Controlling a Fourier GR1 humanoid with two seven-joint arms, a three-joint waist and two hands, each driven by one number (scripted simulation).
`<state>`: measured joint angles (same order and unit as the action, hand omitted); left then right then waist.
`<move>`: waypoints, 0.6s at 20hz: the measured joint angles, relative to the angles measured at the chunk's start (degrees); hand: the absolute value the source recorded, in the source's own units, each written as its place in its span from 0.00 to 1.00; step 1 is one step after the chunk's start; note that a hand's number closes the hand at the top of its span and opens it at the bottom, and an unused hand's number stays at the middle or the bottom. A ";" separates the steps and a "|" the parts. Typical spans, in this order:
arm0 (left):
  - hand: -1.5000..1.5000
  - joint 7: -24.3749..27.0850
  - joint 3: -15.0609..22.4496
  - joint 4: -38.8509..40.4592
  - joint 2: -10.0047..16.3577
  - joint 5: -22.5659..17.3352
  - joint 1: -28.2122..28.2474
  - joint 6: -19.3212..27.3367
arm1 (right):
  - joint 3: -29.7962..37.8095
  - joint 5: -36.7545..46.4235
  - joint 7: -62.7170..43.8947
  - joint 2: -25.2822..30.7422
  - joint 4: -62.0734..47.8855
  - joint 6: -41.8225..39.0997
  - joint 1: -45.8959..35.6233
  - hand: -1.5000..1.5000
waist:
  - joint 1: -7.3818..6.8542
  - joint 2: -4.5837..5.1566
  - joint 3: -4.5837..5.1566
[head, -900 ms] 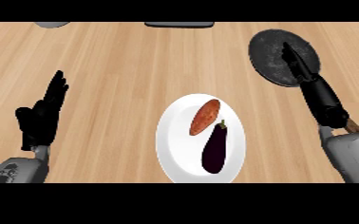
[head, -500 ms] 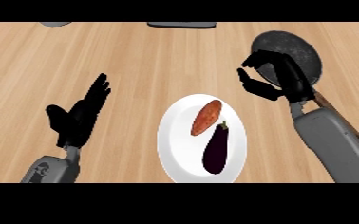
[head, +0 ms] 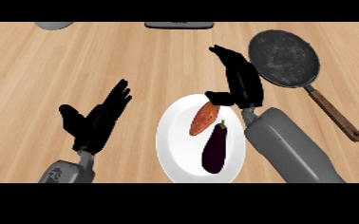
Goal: Pick the sweet potato from the plate and place it in the pan
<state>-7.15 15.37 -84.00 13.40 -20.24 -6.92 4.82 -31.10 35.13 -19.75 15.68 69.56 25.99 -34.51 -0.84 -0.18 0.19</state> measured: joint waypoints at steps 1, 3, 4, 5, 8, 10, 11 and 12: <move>0.50 -0.15 0.07 -0.36 0.23 -0.13 0.32 -0.35 | -1.38 1.22 -2.92 -0.72 -1.23 -2.51 -0.92 0.00 | -0.25 -0.05 0.03; 0.50 -0.76 0.45 -0.77 -0.04 -0.12 0.07 -0.31 | -3.76 2.69 -8.74 -1.48 -3.51 -9.09 -3.02 0.00 | -0.44 -0.16 0.10; 0.50 -0.85 0.51 -0.88 0.03 -0.18 0.20 -0.49 | -4.96 3.30 -11.62 -1.97 -4.71 -12.46 -3.93 0.00 | -0.59 -0.19 0.14; 0.50 -1.01 0.58 -0.92 -0.23 -0.22 -0.02 -0.38 | -6.00 3.73 -14.47 -2.31 -5.81 -16.15 -5.10 0.00 | -0.63 -0.25 0.19; 0.50 -1.36 0.35 -0.83 0.02 -0.56 -0.18 -0.85 | -8.64 4.36 -23.13 -4.53 -9.02 -27.18 -8.84 0.00 | -1.05 -0.36 0.29; 0.50 -1.38 0.44 -0.69 -0.11 -0.42 -0.18 -0.82 | -9.44 3.87 -29.08 -7.28 -11.34 -34.35 -11.72 0.00 | -1.28 -0.29 0.26; 0.50 -1.60 0.50 -0.73 -0.06 -0.49 -0.12 -0.96 | -9.35 3.21 -31.69 -8.78 -12.72 -37.93 -13.39 0.00 | -1.45 -0.20 0.23; 0.50 -1.59 0.48 -0.62 -0.04 -0.40 -0.29 -1.01 | -9.53 2.40 -33.85 -10.15 -13.93 -40.91 -14.43 0.00 | -1.48 -0.13 0.21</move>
<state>-8.74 15.85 -84.62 13.36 -20.65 -7.21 3.80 -40.63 37.53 -53.60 5.53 55.63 -14.92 -48.95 -2.33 -0.31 0.39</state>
